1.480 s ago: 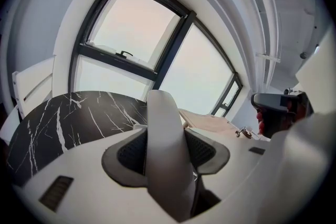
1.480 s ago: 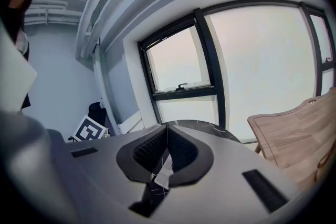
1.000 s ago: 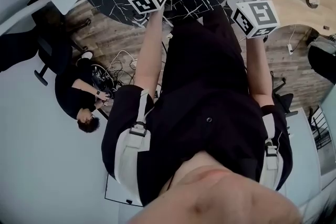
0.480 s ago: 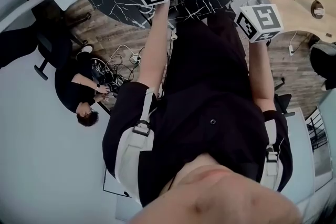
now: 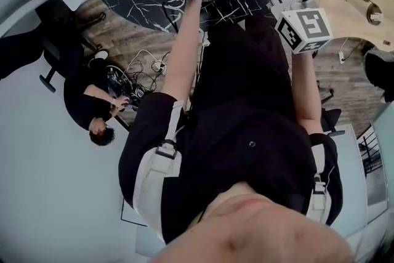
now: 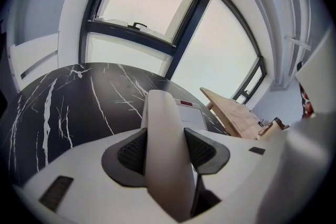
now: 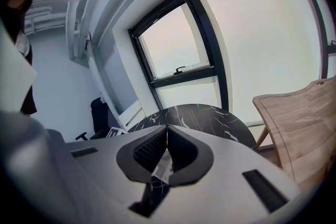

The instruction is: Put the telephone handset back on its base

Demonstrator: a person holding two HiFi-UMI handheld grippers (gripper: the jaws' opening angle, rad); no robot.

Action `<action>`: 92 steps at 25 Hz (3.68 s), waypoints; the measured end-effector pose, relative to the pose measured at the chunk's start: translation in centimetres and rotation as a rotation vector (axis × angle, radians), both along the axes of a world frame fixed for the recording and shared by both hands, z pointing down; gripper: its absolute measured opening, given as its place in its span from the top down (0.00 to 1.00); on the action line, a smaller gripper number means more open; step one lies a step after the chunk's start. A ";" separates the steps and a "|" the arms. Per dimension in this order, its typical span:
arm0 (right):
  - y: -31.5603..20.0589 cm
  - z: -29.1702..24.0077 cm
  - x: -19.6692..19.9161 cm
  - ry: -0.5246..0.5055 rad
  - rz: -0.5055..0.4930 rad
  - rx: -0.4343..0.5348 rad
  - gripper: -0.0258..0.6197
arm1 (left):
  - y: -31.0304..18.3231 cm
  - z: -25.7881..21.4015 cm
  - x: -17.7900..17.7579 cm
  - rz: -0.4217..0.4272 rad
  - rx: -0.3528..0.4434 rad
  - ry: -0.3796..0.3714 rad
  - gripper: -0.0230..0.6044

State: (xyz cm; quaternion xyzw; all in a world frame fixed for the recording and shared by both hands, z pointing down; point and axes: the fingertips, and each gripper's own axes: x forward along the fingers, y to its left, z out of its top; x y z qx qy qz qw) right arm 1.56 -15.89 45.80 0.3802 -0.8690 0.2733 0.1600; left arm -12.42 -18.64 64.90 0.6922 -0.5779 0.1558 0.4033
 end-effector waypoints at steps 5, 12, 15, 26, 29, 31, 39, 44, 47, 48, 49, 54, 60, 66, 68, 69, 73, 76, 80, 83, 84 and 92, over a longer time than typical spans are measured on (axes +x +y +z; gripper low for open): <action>0.2 0.3 -0.3 -0.002 -0.007 -0.009 0.91 | -0.1 0.9 0.2 0.002 -0.019 -0.030 0.61; 0.2 0.5 -0.3 -0.004 -0.002 -0.015 0.91 | -0.3 2.0 0.1 0.027 -0.068 -0.066 0.60; 0.3 0.7 -0.1 -0.004 0.005 -0.019 0.91 | -0.2 2.3 0.1 0.028 -0.076 -0.092 0.60; 0.4 0.6 0.1 -0.010 0.020 -0.020 0.91 | -0.2 2.2 0.4 0.058 -0.061 -0.137 0.57; 0.5 0.6 0.0 -0.011 0.023 -0.020 0.91 | -0.2 2.2 0.5 0.071 -0.057 -0.144 0.57; 0.6 0.6 0.0 -0.011 0.023 -0.020 0.91 | -0.2 2.2 0.5 0.078 -0.057 -0.148 0.57; 1.3 0.0 0.4 -0.009 0.040 -0.004 0.91 | 0.7 2.0 0.6 0.094 -0.066 -0.142 0.55; 2.4 -0.5 0.7 -0.014 0.061 0.015 0.91 | 1.5 1.0 0.2 0.094 -0.038 -0.151 0.55; 3.3 -1.0 0.8 -0.022 0.072 0.031 0.91 | 2.2 -0.1 0.2 0.098 -0.016 -0.153 0.55; 3.6 -1.2 0.8 -0.025 0.075 0.037 0.91 | 2.5 -0.5 0.2 0.100 -0.008 -0.155 0.55; 3.9 -1.4 0.8 -0.029 0.078 0.044 0.91 | 2.7 -0.9 0.1 0.101 0.001 -0.157 0.55; 5.2 -2.8 0.8 -0.054 0.089 0.088 0.91 | 4.3 -3.6 -0.2 0.102 0.056 -0.163 0.56; 6.5 -4.2 1.0 -0.076 0.096 0.133 0.91 | 6.2 -7.0 -0.1 0.113 0.122 -0.179 0.59; 6.2 -6.2 1.3 -0.098 0.080 0.196 0.91 | 6.7 -11.7 -0.3 0.088 0.220 -0.199 0.63; 6.0 -7.0 1.6 -0.104 0.074 0.214 0.91 | 6.8 -13.3 -0.1 0.081 0.250 -0.202 0.65; 5.9 -7.4 1.8 -0.107 0.071 0.221 0.91 | 6.8 -14.0 0.0 0.079 0.263 -0.205 0.66; 5.5 -8.7 2.6 -0.114 0.055 0.251 0.91 | 6.7 -17.3 0.5 0.064 0.322 -0.223 0.70; 5.2 -9.9 3.3 -0.119 0.037 0.281 0.91 | 6.9 -20.2 1.2 0.049 0.379 -0.237 0.73; 5.3 -11.9 4.6 -0.124 0.019 0.319 0.91 | 7.8 -24.4 2.5 0.043 0.457 -0.252 0.79; 5.5 -13.7 5.3 -0.133 -0.008 0.355 0.91 | 8.4 -27.8 3.5 0.037 0.526 -0.261 0.82; 5.6 -14.2 5.6 -0.137 -0.016 0.366 0.91 | 8.6 -28.9 3.9 0.036 0.549 -0.260 0.84; 6.9 -15.4 8.3 -0.161 -0.038 0.387 0.91 | 11.7 -34.1 6.7 0.018 0.663 -0.262 0.93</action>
